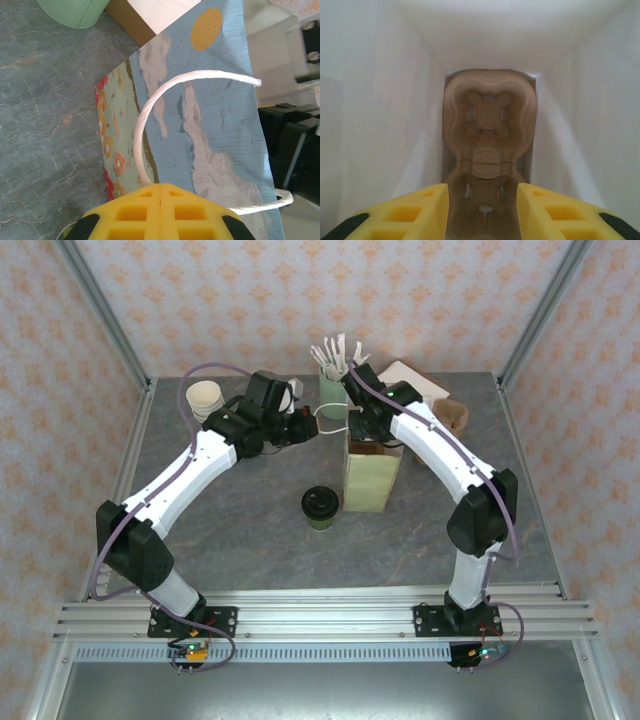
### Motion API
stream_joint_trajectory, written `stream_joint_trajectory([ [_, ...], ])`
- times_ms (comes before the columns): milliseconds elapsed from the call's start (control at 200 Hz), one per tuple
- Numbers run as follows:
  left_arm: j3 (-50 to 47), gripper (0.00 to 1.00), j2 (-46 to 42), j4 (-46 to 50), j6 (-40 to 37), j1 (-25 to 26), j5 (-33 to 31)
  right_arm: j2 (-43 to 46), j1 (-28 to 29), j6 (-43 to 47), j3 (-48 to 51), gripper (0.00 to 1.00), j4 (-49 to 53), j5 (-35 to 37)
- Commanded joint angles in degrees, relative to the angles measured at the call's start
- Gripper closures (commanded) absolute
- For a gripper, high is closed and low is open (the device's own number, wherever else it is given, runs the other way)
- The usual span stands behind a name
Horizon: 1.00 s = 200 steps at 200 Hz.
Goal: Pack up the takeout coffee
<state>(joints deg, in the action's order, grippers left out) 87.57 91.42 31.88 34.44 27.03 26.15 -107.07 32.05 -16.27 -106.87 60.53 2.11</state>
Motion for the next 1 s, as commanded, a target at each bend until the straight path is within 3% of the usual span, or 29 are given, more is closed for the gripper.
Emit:
stream_joint_trajectory([
  [0, -0.9, 1.00, -2.0, -0.2, -1.0, 0.3, -0.9, -1.0, 0.0, -1.4, -1.6, 0.60, 2.6, 0.2],
  [395, -2.2, 1.00, -2.7, -1.6, -1.2, 0.3, 0.2, -3.1, -1.5, -1.4, -2.0, 0.60, 5.3, 1.4],
  [996, -2.0, 1.00, -2.7, -1.0, -1.8, 0.3, 0.1, -11.3, -3.2, 0.7, 1.0, 0.60, -0.1, -1.0],
])
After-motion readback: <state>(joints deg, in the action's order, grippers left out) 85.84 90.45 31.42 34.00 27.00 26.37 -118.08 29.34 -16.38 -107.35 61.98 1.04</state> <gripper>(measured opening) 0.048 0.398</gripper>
